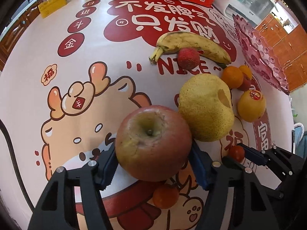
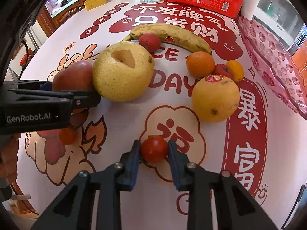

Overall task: Organize fruits
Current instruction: 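Lift the apple with the left tool while the right tool carries the tomato to the pink bowl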

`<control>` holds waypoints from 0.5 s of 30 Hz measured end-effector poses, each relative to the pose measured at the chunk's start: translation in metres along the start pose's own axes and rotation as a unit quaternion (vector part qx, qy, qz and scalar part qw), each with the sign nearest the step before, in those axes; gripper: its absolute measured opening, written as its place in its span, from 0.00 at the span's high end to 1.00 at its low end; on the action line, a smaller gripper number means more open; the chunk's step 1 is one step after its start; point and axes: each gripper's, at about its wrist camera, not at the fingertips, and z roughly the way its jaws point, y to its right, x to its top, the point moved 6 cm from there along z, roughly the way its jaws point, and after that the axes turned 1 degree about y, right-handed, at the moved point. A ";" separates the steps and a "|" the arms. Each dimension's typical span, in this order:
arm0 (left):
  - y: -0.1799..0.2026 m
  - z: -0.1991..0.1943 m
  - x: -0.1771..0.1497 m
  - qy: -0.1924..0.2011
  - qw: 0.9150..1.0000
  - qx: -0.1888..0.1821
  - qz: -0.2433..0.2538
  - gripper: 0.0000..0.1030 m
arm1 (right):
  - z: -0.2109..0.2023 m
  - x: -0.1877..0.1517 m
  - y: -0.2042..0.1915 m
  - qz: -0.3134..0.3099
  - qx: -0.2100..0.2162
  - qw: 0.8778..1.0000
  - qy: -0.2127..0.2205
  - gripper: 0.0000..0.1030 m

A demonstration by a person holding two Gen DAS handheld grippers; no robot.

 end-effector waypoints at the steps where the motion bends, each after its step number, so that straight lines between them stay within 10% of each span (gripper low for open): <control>1: 0.001 0.000 0.000 -0.001 1.000 0.005 0.000 0.36 | 0.000 0.000 0.000 0.001 0.000 1.000 0.000 0.73; 15: 0.004 -0.050 -0.026 0.007 0.999 0.053 0.009 0.37 | -0.031 0.000 0.008 0.020 -0.012 0.999 0.028 0.73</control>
